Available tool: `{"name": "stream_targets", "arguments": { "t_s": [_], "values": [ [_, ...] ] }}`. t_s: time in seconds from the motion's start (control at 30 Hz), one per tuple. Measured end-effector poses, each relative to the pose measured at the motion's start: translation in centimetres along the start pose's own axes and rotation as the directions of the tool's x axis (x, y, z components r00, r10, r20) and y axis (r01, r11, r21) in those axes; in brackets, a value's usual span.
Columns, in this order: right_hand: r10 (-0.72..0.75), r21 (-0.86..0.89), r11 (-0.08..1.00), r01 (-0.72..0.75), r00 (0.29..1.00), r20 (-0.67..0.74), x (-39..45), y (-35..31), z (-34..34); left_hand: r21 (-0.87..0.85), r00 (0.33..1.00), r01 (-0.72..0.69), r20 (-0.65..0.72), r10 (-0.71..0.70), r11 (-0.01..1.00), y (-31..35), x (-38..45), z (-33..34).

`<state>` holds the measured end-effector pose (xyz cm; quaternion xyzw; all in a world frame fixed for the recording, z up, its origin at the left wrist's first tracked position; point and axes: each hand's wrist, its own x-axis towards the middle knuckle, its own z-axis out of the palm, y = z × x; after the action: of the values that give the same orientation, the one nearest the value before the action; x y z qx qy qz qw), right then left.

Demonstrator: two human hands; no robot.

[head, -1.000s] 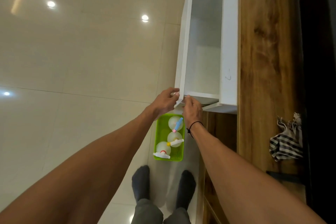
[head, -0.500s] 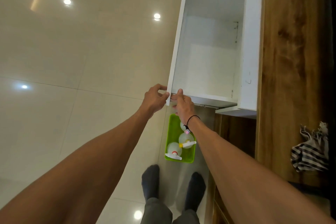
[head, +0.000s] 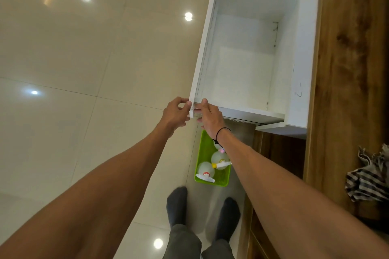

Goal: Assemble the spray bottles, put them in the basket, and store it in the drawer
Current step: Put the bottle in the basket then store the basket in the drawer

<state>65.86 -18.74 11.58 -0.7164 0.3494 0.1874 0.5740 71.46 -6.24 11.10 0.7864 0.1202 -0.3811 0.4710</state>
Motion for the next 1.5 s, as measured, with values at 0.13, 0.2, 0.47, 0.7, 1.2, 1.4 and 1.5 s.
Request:
{"name": "stream_targets", "arguments": {
  "t_s": [0.13, 0.2, 0.47, 0.7, 1.2, 1.4, 1.5],
  "values": [
    [-0.041, -0.076, 0.997, 0.033, 0.993, -0.111, -0.3, 2.5, -1.4, -0.043, 0.978, 0.200, 0.062, -0.197, 0.979, -1.8, -1.4, 1.1],
    [-0.055, -0.145, 0.989, 0.029, 0.982, -0.179, -0.7, 4.7, -3.0, -0.001, 0.963, 0.250, 0.100, -0.249, 0.968, -3.4, -1.9, 2.0],
    [0.124, -0.176, 0.968, -0.178, 0.952, -0.281, -0.8, 13.2, -8.4, 0.130, 0.950, 0.239, 0.172, -0.259, 0.962, -8.8, -1.1, 6.7],
    [0.315, -0.003, 0.946, -0.325, 0.920, -0.233, 2.6, 19.7, -7.8, 0.171, 0.972, 0.168, 0.132, -0.192, 0.971, -14.3, 2.7, 10.6],
    [0.466, 0.149, 0.878, -0.455, 0.883, -0.054, 7.7, 31.2, -1.5, 0.144, 0.936, 0.280, 0.179, -0.303, 0.949, -24.9, 7.8, 16.4],
    [0.512, 0.190, 0.845, -0.501, 0.859, -0.015, 4.4, 27.7, -3.1, 0.176, 0.938, 0.276, 0.163, -0.305, 0.945, -20.6, 4.1, 15.3],
    [0.489, 0.201, 0.858, -0.472, 0.871, -0.042, 1.5, 24.6, -4.6, 0.168, 0.941, 0.265, 0.168, -0.292, 0.950, -17.2, 1.1, 14.1]
  ]
}}
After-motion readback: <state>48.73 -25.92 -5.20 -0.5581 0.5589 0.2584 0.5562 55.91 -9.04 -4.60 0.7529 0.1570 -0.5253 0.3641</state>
